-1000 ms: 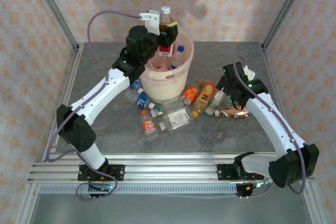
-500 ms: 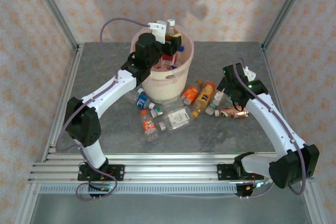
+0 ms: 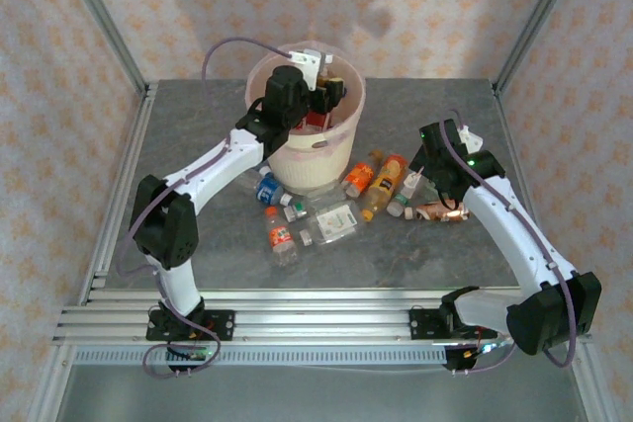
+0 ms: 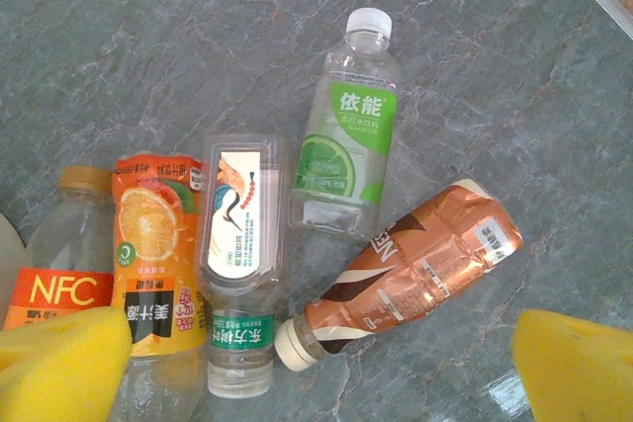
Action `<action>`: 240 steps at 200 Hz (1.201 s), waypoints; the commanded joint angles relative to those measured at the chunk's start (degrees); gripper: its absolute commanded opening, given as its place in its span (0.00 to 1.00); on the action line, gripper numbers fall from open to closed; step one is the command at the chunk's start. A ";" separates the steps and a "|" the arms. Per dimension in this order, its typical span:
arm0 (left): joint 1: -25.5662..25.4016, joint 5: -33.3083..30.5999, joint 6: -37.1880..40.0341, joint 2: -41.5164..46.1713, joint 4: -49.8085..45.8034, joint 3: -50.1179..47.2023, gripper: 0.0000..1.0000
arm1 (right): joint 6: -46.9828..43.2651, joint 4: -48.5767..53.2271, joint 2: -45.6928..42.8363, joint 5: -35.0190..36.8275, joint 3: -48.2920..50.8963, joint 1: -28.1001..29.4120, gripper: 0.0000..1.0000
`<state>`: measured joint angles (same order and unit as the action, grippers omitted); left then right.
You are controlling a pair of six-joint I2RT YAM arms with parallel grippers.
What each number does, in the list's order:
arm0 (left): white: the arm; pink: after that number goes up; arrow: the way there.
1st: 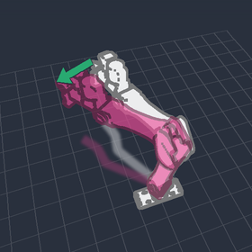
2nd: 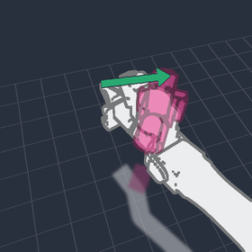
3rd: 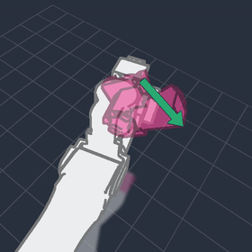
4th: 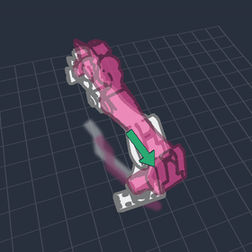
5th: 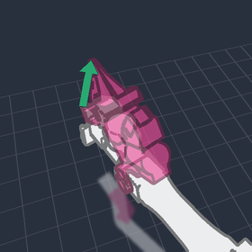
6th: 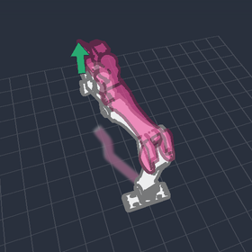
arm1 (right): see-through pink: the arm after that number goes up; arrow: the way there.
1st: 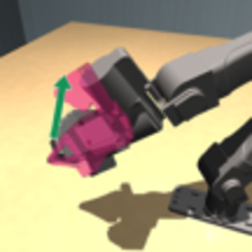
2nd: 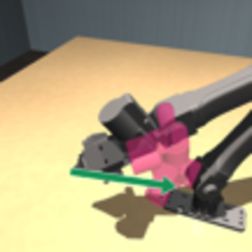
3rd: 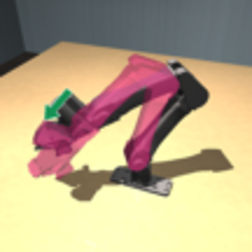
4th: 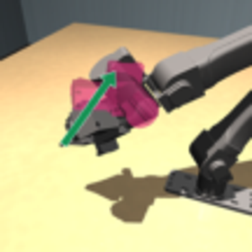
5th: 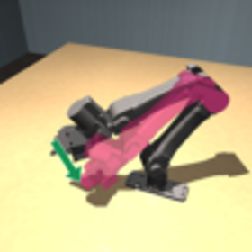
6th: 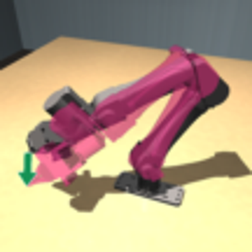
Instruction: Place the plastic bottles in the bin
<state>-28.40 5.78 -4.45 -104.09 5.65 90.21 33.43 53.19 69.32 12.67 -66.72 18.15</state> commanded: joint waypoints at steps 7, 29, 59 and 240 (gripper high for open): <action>2.06 2.17 -0.63 0.21 -5.46 2.45 0.69 | 0.76 2.01 -1.05 2.71 0.10 -0.34 0.99; 2.48 3.93 -0.75 -0.34 -6.42 2.46 0.71 | 0.85 1.83 -0.94 2.85 -0.08 -0.31 0.99; 2.48 7.79 -1.35 -2.30 -8.17 3.64 0.72 | 1.13 1.65 -0.77 2.81 -0.39 -0.37 0.99; 2.21 6.44 -4.14 -2.96 -19.84 11.24 0.86 | 4.36 5.63 -1.25 6.67 3.17 -0.31 0.99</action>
<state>-25.87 14.15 -7.07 -109.23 -9.37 97.38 35.99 54.96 69.23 16.34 -65.80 18.15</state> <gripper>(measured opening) 0.847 0.992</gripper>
